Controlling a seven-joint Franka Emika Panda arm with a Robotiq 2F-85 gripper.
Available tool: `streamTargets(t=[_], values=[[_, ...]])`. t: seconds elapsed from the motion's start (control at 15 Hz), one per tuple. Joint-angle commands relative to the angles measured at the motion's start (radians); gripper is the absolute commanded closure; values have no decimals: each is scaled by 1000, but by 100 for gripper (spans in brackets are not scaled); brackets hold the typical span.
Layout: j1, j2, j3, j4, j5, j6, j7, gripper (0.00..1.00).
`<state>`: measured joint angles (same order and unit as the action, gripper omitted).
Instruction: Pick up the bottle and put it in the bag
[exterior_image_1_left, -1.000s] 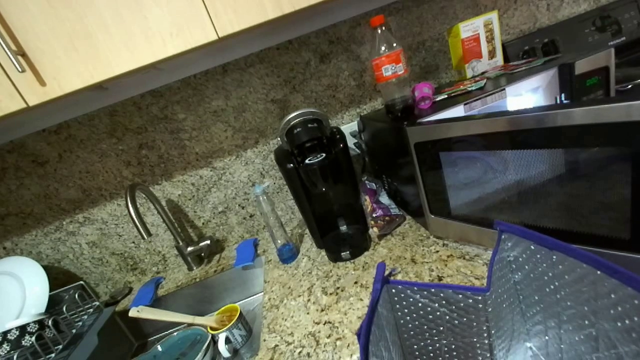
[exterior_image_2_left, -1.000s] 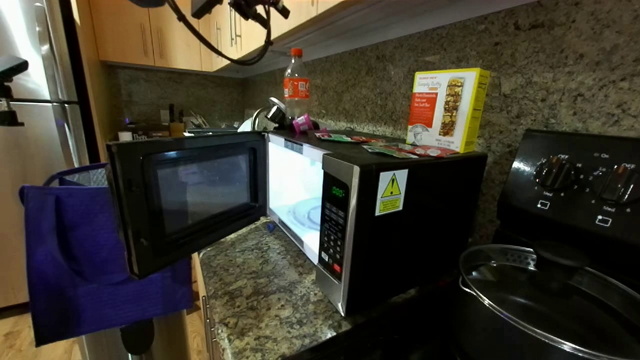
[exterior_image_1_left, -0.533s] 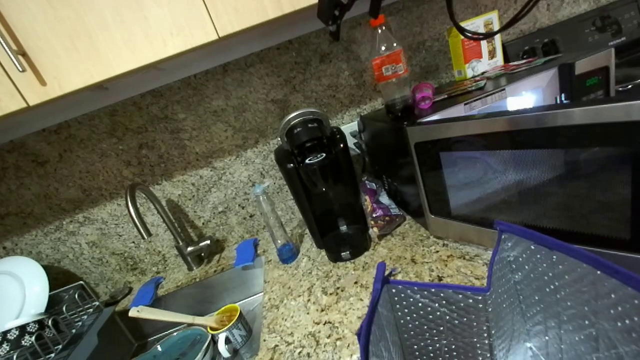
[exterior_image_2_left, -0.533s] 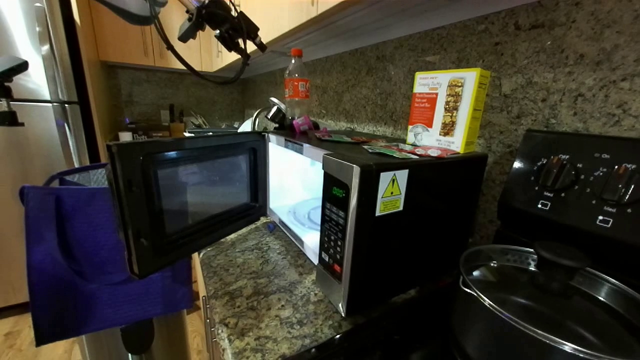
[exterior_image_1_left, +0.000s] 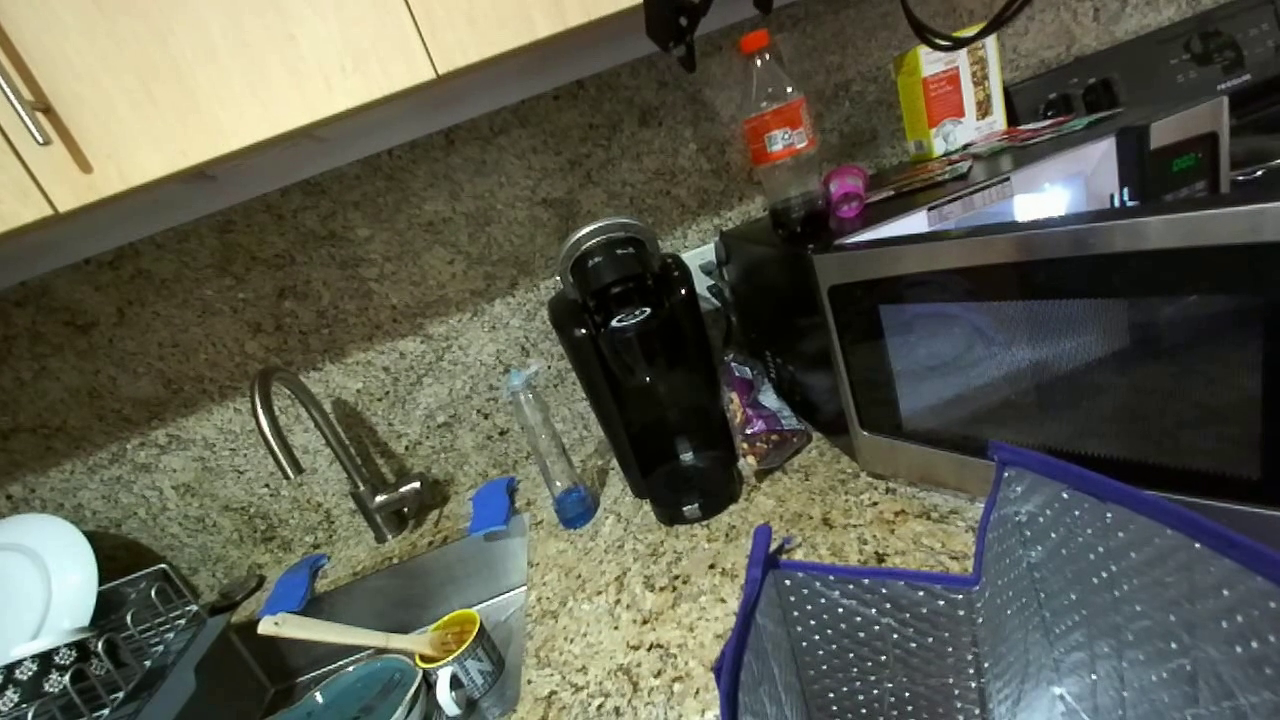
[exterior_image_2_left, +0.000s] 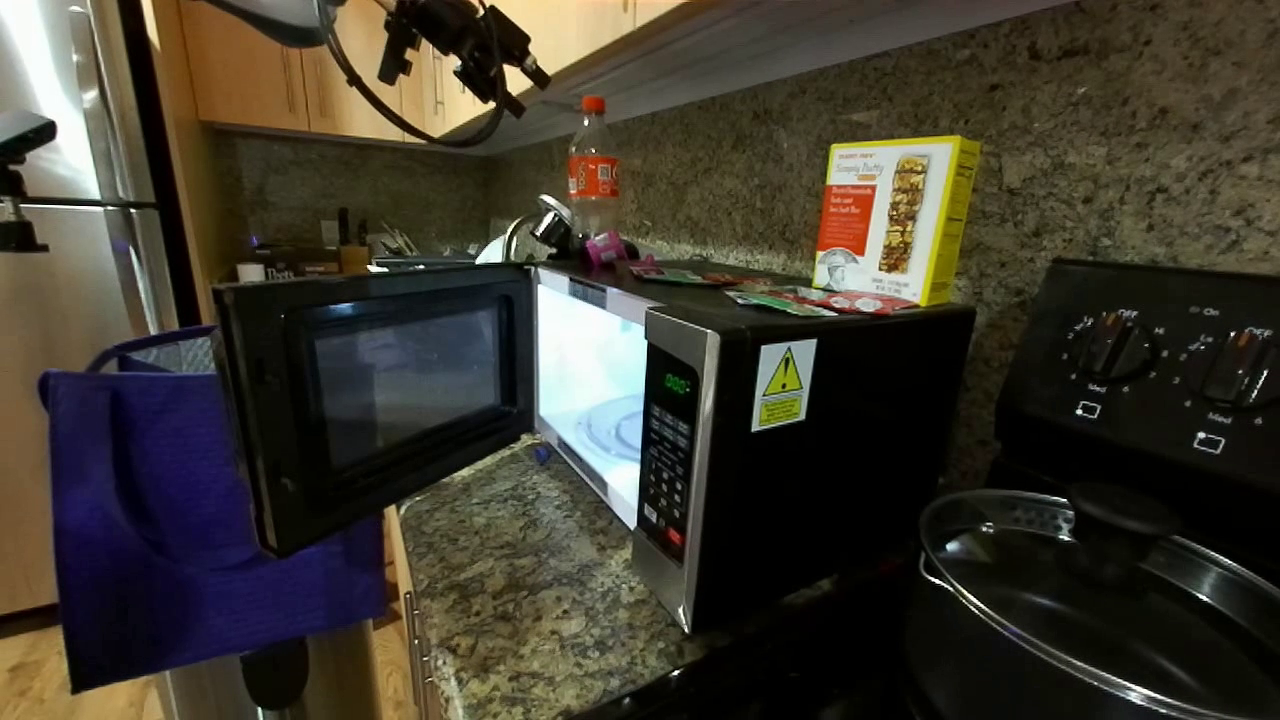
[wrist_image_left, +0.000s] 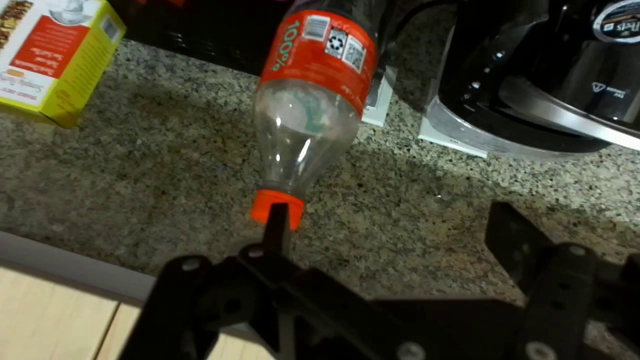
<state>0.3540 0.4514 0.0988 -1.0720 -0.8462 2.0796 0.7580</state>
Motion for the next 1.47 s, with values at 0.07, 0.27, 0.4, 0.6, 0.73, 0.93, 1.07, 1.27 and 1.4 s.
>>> streamTargets(t=[0.07,0.27,0.4,0.6,0.73,0.93,1.07,1.27,1.4], values=[[40,68,-8,137,11,-169,2,0],[66,99,-20,198,-5,-266,19,0],[76,121,-24,238,2,-300,50,0],[88,160,-26,299,15,-331,155,0],[94,183,-28,330,13,-325,235,0],[117,209,-56,361,-29,-354,303,0],[136,224,-84,382,-48,-386,329,0],[164,243,-123,410,-74,-444,348,0],[177,253,-144,423,-86,-465,343,0]])
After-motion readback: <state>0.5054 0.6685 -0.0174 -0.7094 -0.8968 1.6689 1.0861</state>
